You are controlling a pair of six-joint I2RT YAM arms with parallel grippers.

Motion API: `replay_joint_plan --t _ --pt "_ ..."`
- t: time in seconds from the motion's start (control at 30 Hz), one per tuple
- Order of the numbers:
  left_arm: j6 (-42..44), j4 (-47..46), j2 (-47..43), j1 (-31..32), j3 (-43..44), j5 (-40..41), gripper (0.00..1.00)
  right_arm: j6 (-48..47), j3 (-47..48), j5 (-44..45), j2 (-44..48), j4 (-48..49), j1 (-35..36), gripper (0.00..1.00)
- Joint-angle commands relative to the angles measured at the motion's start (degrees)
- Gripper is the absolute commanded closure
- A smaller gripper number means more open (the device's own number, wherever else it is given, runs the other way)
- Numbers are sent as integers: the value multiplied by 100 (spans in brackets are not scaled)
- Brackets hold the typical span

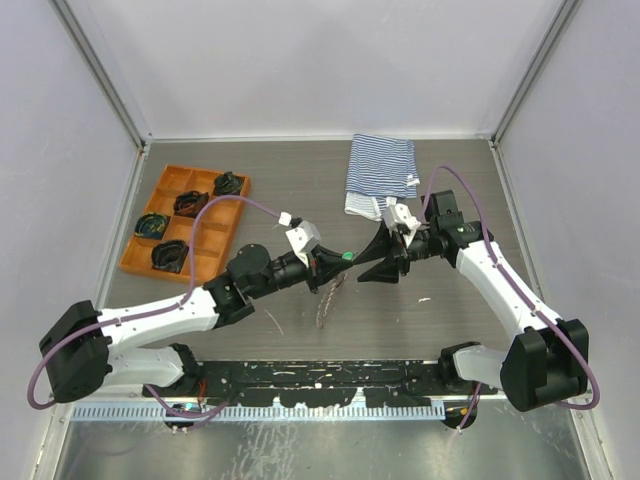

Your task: Remove the keys from the keyring

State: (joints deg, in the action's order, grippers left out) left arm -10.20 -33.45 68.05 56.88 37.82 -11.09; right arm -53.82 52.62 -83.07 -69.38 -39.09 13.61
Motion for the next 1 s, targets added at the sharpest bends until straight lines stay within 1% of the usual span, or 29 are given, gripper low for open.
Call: replay_joint_plan --t 0.0,0.23,0.33,0.5,0.67,0.9,0.97 --pt "-323 -886 9 -16 221 190 100 -220 196 -14 78 -69 77 53" --pt "-583 -1077 138 -11 225 518 100 8 154 41 65 207 139 57" --pt "-726 -1205 219 -19 225 587 100 513 107 176 65 603 135 59" --pt "-855 -1346 321 -19 239 556 100 1196 17 461 90 1148 136 60" --pt "-909 -1346 364 -19 273 558 100 1261 -28 446 93 1232 194 61" --pt "-1008 -1409 415 -12 288 644 100 1447 -88 530 82 1420 311 65" --pt "-1036 -1447 423 -13 287 667 100 1627 -124 574 83 1572 317 66"
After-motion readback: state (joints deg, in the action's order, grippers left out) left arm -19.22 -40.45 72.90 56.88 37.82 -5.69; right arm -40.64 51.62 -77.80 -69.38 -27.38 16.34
